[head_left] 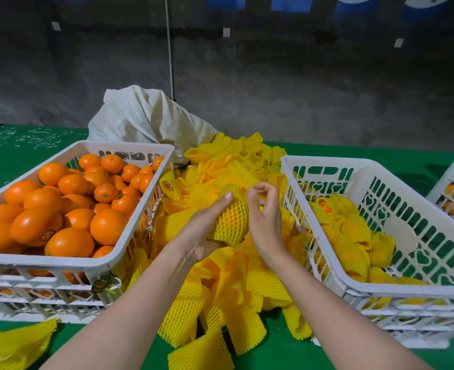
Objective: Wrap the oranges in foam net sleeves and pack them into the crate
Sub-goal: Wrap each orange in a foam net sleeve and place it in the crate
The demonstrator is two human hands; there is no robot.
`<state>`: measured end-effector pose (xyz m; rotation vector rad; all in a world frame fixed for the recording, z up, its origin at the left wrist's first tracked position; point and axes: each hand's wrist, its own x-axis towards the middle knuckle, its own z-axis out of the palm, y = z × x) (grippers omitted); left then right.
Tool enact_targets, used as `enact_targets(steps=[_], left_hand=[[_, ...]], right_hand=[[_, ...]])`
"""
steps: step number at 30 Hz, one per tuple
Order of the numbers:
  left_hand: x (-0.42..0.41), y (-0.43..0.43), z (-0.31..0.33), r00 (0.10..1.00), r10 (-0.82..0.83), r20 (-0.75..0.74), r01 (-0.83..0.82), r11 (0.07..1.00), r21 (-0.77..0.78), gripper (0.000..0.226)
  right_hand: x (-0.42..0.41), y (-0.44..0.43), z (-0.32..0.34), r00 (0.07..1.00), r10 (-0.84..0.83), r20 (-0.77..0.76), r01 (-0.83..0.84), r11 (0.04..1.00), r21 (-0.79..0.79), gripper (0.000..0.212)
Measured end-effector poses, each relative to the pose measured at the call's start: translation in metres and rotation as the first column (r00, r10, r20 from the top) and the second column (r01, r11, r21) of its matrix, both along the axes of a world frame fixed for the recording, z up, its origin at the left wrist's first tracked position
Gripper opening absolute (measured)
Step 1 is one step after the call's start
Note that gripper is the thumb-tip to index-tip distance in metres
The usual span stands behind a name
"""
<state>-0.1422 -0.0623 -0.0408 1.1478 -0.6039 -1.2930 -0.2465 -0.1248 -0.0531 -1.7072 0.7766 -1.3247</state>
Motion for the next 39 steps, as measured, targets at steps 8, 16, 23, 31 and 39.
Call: enact_targets(steps=[8,16,23,31,39], left_hand=[[-0.017,0.003,0.003,0.987,0.140,0.083,-0.140,0.990,-0.017,0.058],[-0.039,-0.016,0.023,0.949,-0.076,-0.305,0.031,0.989,-0.148,0.080],[-0.115,-0.060,0.022,0.999,0.007,-0.045,-0.019,0.962,-0.272,0.051],[-0.186,-0.122,-0.008,0.460,0.038,0.887,0.306,0.931,-0.199,0.041],[-0.192,-0.135,-0.029,0.081,-0.100,0.992,0.334,0.940,0.067,0.027]], right_hand=[[-0.011,0.023,-0.014,0.965,0.152,-0.216,-0.180,0.976,-0.119,0.034],[-0.036,0.010,0.009,0.993,0.065,-0.098,-0.076,0.991,-0.113,0.059],[-0.102,-0.042,0.031,0.992,-0.113,-0.052,0.100,0.975,-0.198,0.059],[-0.191,-0.130,0.023,0.693,-0.348,-0.632,0.389,0.918,-0.079,0.052],[-0.231,-0.168,-0.024,0.081,0.037,-0.996,0.322,0.945,0.061,0.061]])
